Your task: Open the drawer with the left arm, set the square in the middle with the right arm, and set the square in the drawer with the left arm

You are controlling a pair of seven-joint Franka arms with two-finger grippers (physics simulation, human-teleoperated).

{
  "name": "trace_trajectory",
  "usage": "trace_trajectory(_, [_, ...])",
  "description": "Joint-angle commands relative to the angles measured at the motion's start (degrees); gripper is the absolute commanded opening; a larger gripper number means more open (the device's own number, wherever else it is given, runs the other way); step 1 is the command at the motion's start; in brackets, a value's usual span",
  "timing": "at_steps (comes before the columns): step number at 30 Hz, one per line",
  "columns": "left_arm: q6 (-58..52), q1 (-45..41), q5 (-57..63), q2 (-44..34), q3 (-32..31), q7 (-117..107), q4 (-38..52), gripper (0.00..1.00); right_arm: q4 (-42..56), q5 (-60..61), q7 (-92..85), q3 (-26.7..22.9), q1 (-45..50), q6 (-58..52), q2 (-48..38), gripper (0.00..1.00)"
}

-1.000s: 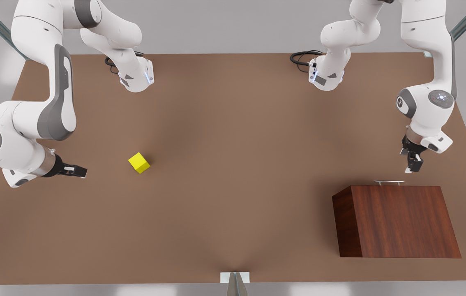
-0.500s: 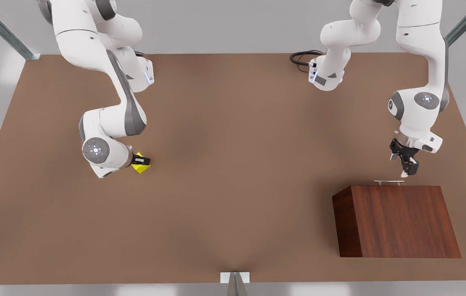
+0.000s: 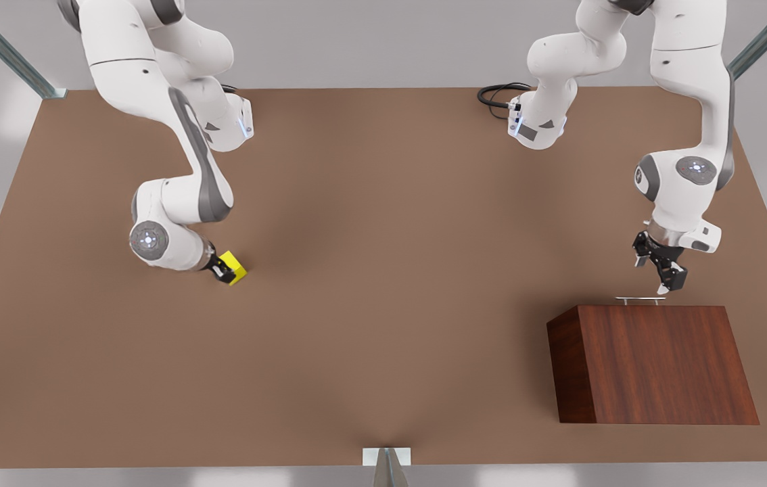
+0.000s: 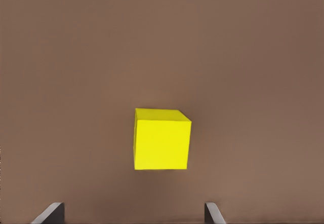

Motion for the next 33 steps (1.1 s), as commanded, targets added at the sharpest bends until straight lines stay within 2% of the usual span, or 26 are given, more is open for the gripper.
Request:
trace_trajectory(1, [-0.1, 0.1, 0.0, -0.1, -0.1, -6.2, 0.0, 1.0, -1.9, 0.5, 22.3, 0.0, 0.0, 8.4, -0.6, 1.0])
trace_trajectory(9, [0.4, 0.0, 0.1, 1.3, -0.8, -6.5, 0.2, 1.0, -5.6, 0.5, 20.4, 0.0, -0.6, 15.8, 0.5, 1.0])
trace_trajectory(11, [0.4, 0.0, 0.1, 1.7, -0.8, -6.1, 0.4, 1.0, -10.1, 0.5, 20.2, 0.0, -0.3, 23.4, 0.2, 1.0])
trace_trajectory(13, [0.4, 0.0, 0.3, 2.4, -0.8, -5.9, 0.7, 1.0, -10.2, 0.6, 18.0, 0.0, -1.0, 23.8, 0.3, 1.0])
trace_trajectory(14, [0.3, 0.0, 4.3, 2.6, -0.8, -6.0, 0.9, 1.0, -10.2, 0.8, 17.9, 0.0, -1.5, 23.8, 0.4, 1.0])
trace_trajectory(16, [0.3, 0.0, 5.5, 3.0, -0.8, -6.0, 1.3, 1.0, -10.3, 6.4, 13.5, 0.0, -1.2, 23.8, 1.0, 1.0])
trace_trajectory(29, [0.4, 0.0, 5.5, 4.8, -1.0, -6.3, 2.0, 1.0, -10.6, 6.1, -13.5, -0.1, -1.5, 22.9, 0.6, 1.0])
trace_trajectory(33, [0.3, 0.0, 5.5, 5.3, -1.0, -6.3, 2.0, 1.0, -10.7, 5.5, -14.1, -0.4, -1.6, 21.0, 1.0, 1.0])
